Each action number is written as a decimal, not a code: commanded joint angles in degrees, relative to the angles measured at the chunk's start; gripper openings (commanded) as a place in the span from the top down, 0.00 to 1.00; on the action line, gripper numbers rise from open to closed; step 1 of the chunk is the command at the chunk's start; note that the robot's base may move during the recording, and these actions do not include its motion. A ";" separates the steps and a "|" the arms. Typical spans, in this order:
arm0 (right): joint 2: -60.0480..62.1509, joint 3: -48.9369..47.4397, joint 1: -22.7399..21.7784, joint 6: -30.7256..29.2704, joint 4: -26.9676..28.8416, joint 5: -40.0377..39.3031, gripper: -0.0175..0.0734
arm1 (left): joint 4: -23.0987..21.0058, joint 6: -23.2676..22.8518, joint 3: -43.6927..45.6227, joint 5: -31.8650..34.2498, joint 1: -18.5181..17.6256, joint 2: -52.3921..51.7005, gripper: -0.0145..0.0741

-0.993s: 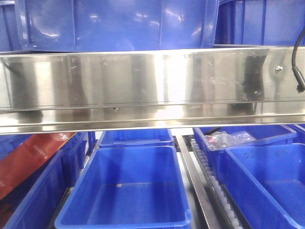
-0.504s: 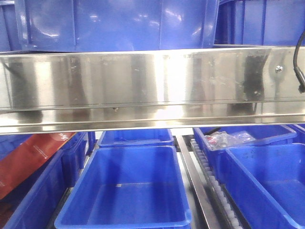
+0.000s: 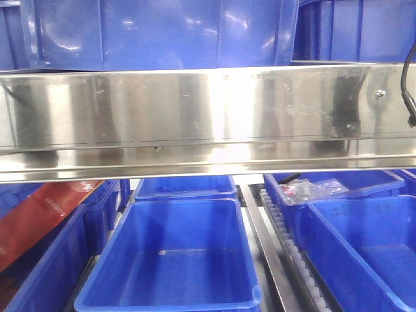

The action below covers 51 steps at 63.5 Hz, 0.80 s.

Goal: Stack silver trays without gaps
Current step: 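Lift the silver tray off the shelf with both grippers, then hold the tray in both grippers while the base drives to another shelf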

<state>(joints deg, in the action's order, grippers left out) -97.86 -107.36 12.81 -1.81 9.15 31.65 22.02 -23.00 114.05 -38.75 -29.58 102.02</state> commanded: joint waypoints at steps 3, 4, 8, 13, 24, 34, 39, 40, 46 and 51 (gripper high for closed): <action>1.00 -0.60 -0.05 -0.91 -0.06 -3.53 0.89 | 0.64 0.44 0.50 2.03 -0.12 -0.91 0.84; 1.00 -0.60 -0.05 -0.91 -0.06 -3.53 0.89 | 0.64 0.44 0.50 2.03 -0.12 -0.91 0.84; 1.00 -0.60 -0.05 -0.91 -0.06 -3.53 0.89 | 0.64 0.44 0.50 2.03 -0.12 -0.91 0.84; 1.00 -0.60 -0.05 -0.91 -0.06 -3.53 0.89 | 0.64 0.44 0.50 2.03 -0.12 -0.91 0.84; 1.00 -0.60 -0.05 -0.91 -0.06 -3.53 0.89 | 0.64 0.44 0.50 2.16 -0.12 -0.91 0.84; 1.00 -0.60 -0.05 -0.91 -0.06 -3.53 0.89 | 0.64 0.44 0.50 2.16 -0.12 -0.91 0.84; 0.89 -0.60 -0.05 -0.91 -0.06 -3.53 0.89 | 0.64 0.44 0.50 2.16 -0.12 -0.91 0.84; 0.89 -0.60 -0.05 -0.91 -0.06 -3.53 0.89 | 0.64 0.44 0.50 2.16 -0.12 -0.91 0.84; 0.79 -0.60 -0.05 -0.91 -0.06 -3.66 0.89 | 0.64 0.44 0.50 2.16 -0.12 -0.91 0.84; 0.79 -0.60 -0.05 -0.91 -0.06 -3.66 0.89 | 0.64 0.44 0.50 2.16 -0.12 -0.91 0.84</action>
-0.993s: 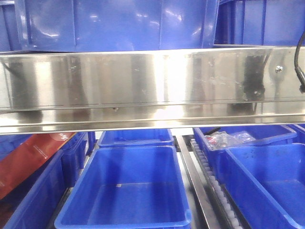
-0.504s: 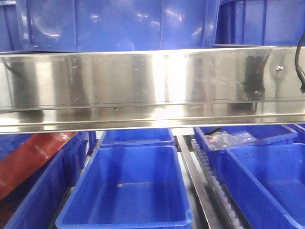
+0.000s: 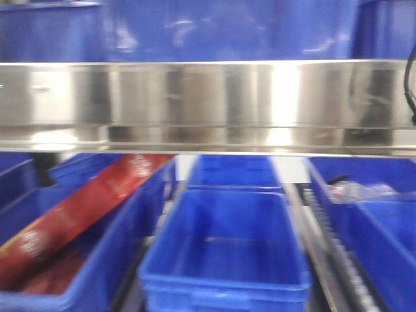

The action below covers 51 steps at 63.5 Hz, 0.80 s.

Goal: Stack silver trays without gaps
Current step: 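Hold the tray in both grippers while the base drives to another shelf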

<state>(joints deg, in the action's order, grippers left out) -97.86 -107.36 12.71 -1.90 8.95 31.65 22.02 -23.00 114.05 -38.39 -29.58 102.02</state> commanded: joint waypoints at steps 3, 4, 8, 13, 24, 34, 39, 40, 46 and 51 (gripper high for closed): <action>0.79 -0.60 0.05 -0.82 0.15 -3.66 0.89 | 0.64 0.44 0.50 1.80 -0.12 -0.91 0.84; 0.79 -0.60 0.05 -0.82 0.15 -3.66 0.89 | 0.64 0.44 0.50 1.80 -0.12 -0.91 0.84; 0.79 -0.60 0.05 -0.82 0.15 -3.66 0.89 | 0.64 0.44 0.50 1.80 -0.12 -0.91 0.84; 0.79 -0.60 0.05 -0.82 0.15 -3.66 0.89 | 0.64 0.44 0.50 1.80 -0.12 -0.91 0.84; 0.79 -0.60 0.05 -0.82 0.15 -3.66 0.89 | 0.80 0.44 0.50 1.78 0.00 -0.91 0.84; 0.79 -0.60 0.05 -0.82 0.15 -3.66 0.89 | 0.80 0.44 0.50 1.78 0.00 -0.91 0.84; 0.79 -0.60 0.05 -0.82 0.15 -3.66 0.89 | 0.80 0.44 0.50 1.78 0.00 -0.91 0.84; 0.79 -0.60 0.05 -0.82 0.15 -3.66 0.89 | 0.80 0.44 0.50 1.78 0.00 -0.91 0.84; 0.79 -0.60 0.05 -0.82 0.15 -3.66 0.89 | 0.80 0.44 0.50 1.78 0.00 -0.91 0.84; 0.79 -0.60 0.05 -0.82 0.15 -3.66 0.89 | 0.80 0.44 0.50 1.78 0.00 -0.91 0.84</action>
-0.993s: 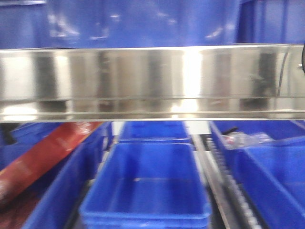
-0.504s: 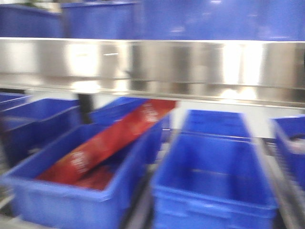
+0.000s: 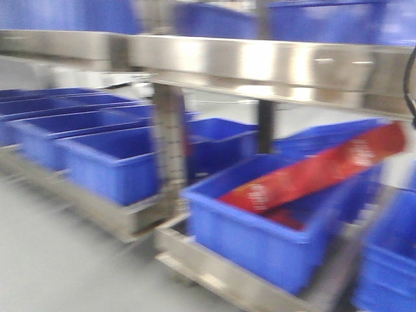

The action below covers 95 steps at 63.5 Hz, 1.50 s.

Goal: Stack silver trays without gaps
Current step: 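Hold the tray in both grippers while the base drives to another shelf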

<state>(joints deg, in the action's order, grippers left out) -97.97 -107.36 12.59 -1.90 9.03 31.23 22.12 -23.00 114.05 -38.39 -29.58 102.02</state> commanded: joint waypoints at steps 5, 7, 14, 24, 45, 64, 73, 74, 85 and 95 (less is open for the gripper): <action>0.89 -0.60 0.18 -0.82 0.06 -3.24 0.89 | 0.70 0.44 0.50 1.78 0.00 -0.91 0.84; 0.89 -0.60 0.18 -0.82 0.06 -3.24 0.89 | 0.70 0.44 0.50 1.78 0.00 -0.91 0.84; 0.89 -0.60 0.18 -0.82 0.06 -3.24 0.89 | 0.70 0.44 0.50 1.78 0.00 -0.91 0.84; 0.89 -0.60 0.18 -0.82 0.06 -3.24 0.89 | 0.70 0.44 0.50 1.78 0.00 -0.91 0.84; 0.89 -0.60 0.18 -0.82 0.06 -3.24 0.89 | 0.70 0.44 0.50 1.78 0.00 -0.91 0.84; 0.89 -0.60 0.18 -0.82 0.06 -3.24 0.89 | 0.70 0.44 0.50 1.78 0.00 -0.91 0.84; 0.89 -0.60 0.18 -0.82 0.06 -3.24 0.89 | 0.70 0.44 0.50 1.78 0.00 -0.91 0.84; 0.89 -0.60 0.18 -0.82 0.06 -3.24 0.89 | 0.70 0.44 0.50 1.78 0.00 -0.91 0.84; 0.89 -0.60 0.18 -0.82 0.06 -3.24 0.89 | 0.70 0.44 0.50 1.78 0.00 -0.91 0.84; 0.89 -0.60 0.18 -0.82 0.06 -3.24 0.89 | 0.70 0.44 0.50 1.78 0.00 -0.91 0.84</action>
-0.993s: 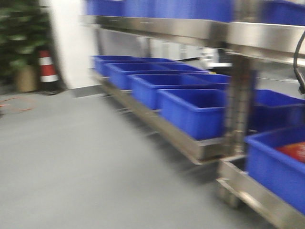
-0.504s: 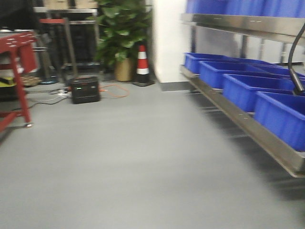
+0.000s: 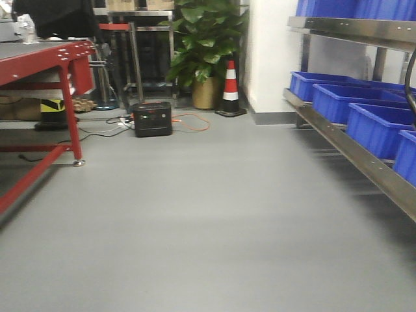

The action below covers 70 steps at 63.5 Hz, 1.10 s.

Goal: Stack silver trays without gaps
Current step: 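Hold the tray in both grippers while the base drives to another shelf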

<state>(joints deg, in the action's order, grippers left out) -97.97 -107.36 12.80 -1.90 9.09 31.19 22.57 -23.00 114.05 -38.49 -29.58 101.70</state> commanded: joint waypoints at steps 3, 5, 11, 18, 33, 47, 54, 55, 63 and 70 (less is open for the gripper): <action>0.89 -0.60 -0.04 -0.82 0.00 -3.20 0.89 | 0.25 0.44 0.50 1.88 0.00 -0.59 0.84; 0.89 -0.60 -0.04 -0.82 0.00 -3.20 0.89 | 0.25 0.44 0.50 1.88 0.00 -0.59 0.84; 0.89 -0.60 -0.04 -0.82 0.00 -3.20 0.89 | 0.25 0.44 0.50 1.88 0.00 -0.59 0.84; 0.89 -0.60 -0.04 -0.82 0.00 -3.20 0.89 | 0.25 0.44 0.50 1.88 0.00 -0.59 0.84; 0.89 -0.60 -0.04 -0.82 0.00 -3.20 0.89 | 0.25 0.44 0.50 1.88 0.00 -0.59 0.84; 0.89 -0.60 -0.04 -0.82 0.00 -3.20 0.89 | 0.25 0.44 0.50 1.88 0.00 -0.59 0.84; 0.89 -0.60 -0.04 -0.82 0.00 -3.20 0.89 | 0.25 0.44 0.50 1.88 0.00 -0.59 0.84; 0.89 -0.60 -0.04 -0.82 0.00 -3.32 0.89 | 0.25 0.44 0.50 1.88 0.00 -0.59 0.84; 0.89 -0.60 -0.04 -0.82 0.00 -3.19 0.89 | 0.25 0.44 0.50 1.88 0.00 -0.59 0.84; 0.89 -0.60 -0.04 -0.82 0.00 -3.19 0.89 | 0.25 0.44 0.50 1.88 0.00 -0.59 0.84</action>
<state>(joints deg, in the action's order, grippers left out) -97.97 -107.36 12.80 -1.90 9.09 31.19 22.57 -23.00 114.05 -38.49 -29.58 101.70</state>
